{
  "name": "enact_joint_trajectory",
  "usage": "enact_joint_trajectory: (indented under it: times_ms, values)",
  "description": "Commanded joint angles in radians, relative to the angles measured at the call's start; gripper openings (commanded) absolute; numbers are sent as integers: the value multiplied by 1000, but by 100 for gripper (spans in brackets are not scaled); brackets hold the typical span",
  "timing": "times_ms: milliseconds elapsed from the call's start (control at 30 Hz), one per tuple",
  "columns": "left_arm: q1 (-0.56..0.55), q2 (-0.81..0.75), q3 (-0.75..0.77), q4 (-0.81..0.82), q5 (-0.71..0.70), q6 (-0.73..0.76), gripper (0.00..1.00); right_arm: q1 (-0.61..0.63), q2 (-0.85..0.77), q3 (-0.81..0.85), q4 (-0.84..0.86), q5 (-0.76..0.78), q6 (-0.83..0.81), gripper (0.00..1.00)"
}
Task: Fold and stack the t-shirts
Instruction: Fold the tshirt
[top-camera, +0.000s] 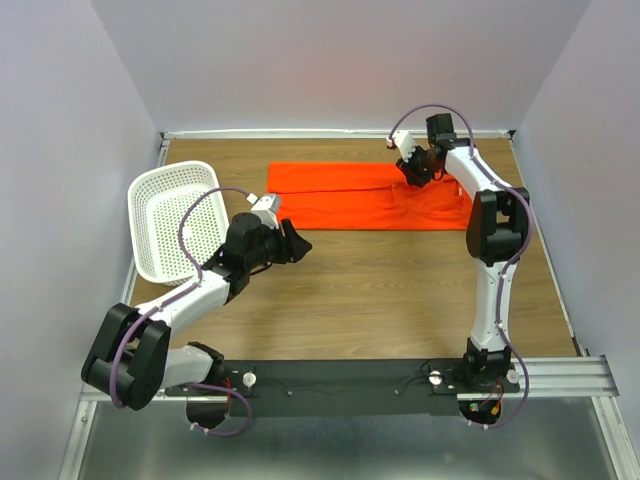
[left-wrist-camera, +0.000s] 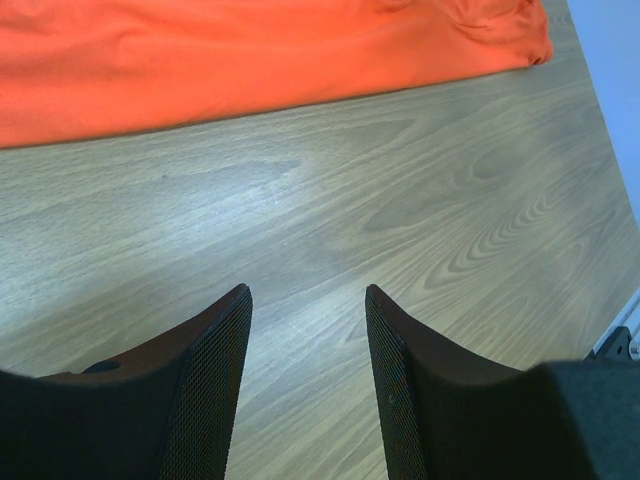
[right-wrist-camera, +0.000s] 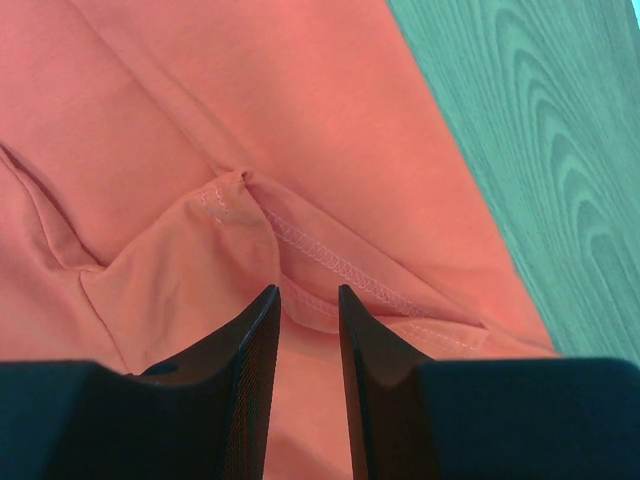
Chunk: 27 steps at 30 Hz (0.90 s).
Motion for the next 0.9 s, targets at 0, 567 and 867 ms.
enact_joint_trajectory:
  times_ms: [0, 567, 867]
  values:
    - [-2, -9, -15, 29, 27, -2, 57, 9, 43, 8, -37, 6, 1, 37]
    - [-2, -10, -21, 34, 30, -2, 57, 9, 48, 42, -40, 9, -9, 2]
    - [-2, -12, -20, 31, 32, -4, 57, 14, 89, 114, -40, 9, 4, 1]
